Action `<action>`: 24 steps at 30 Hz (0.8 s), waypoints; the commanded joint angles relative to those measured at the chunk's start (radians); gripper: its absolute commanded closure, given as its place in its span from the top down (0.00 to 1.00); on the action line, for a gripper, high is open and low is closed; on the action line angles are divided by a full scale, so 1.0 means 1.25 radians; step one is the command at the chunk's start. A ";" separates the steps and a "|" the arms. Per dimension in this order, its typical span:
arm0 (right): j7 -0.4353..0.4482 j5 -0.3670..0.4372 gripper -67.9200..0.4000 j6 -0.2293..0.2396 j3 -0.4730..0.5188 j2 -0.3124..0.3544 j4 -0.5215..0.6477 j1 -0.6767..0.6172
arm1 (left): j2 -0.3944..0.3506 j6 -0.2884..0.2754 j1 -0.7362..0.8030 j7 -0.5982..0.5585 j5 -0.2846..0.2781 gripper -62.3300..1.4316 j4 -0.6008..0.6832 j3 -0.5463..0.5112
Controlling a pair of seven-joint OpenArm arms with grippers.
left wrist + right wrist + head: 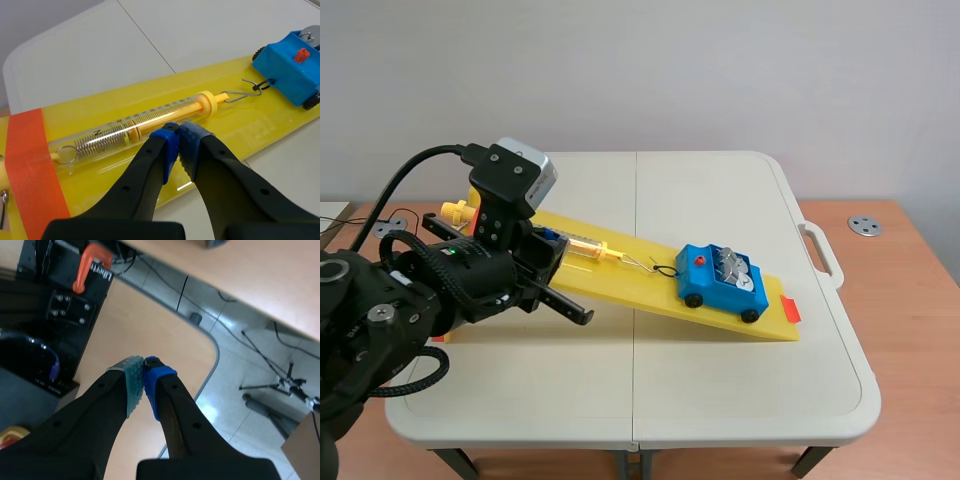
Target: Place the four metal weights on the blue cart on the ramp.
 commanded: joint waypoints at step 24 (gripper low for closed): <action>0.144 0.095 0.78 0.021 0.052 0.011 0.081 0.348 | -0.100 0.003 0.447 0.042 -0.119 1.00 0.537 -0.036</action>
